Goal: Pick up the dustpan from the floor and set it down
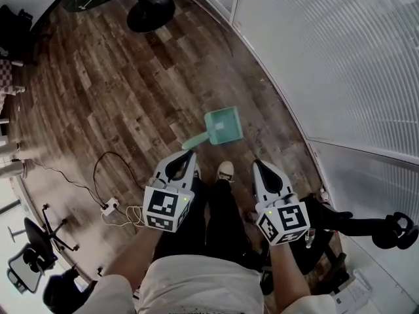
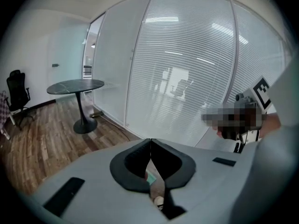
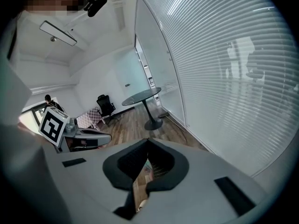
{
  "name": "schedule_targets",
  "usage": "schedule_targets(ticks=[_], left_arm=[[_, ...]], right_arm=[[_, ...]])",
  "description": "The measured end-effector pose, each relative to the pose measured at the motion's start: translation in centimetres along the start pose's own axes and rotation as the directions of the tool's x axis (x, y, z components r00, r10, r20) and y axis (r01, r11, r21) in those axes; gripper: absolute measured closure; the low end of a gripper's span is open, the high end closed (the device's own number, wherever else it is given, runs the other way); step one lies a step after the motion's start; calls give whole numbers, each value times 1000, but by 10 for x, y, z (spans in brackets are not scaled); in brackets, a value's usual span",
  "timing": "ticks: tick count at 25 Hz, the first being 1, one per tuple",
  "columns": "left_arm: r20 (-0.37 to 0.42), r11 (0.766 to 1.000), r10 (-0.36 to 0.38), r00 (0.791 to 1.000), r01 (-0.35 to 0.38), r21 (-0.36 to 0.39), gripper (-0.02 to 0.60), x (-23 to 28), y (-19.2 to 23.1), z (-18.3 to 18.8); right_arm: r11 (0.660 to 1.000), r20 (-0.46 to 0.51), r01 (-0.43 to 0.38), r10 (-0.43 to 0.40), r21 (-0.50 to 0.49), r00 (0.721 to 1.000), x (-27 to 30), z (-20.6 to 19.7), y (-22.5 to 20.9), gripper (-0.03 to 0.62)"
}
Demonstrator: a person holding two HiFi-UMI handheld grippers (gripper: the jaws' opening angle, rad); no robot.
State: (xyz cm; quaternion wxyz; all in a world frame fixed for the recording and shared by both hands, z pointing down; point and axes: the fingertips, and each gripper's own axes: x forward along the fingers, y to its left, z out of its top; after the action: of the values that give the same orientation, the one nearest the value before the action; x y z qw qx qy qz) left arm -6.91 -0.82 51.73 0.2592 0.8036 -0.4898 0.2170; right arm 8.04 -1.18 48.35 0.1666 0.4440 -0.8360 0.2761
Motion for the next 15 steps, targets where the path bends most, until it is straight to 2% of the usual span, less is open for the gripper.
schedule_targets(ticks=[8, 15], left_arm=[[-23, 1000, -29, 999, 29, 4, 553, 26, 11, -28], [-95, 998, -9, 995, 15, 65, 440, 54, 24, -56]], right_arm=[[999, -36, 10, -9, 35, 999, 15, -32, -9, 571], [998, -34, -2, 4, 63, 999, 31, -41, -14, 571]])
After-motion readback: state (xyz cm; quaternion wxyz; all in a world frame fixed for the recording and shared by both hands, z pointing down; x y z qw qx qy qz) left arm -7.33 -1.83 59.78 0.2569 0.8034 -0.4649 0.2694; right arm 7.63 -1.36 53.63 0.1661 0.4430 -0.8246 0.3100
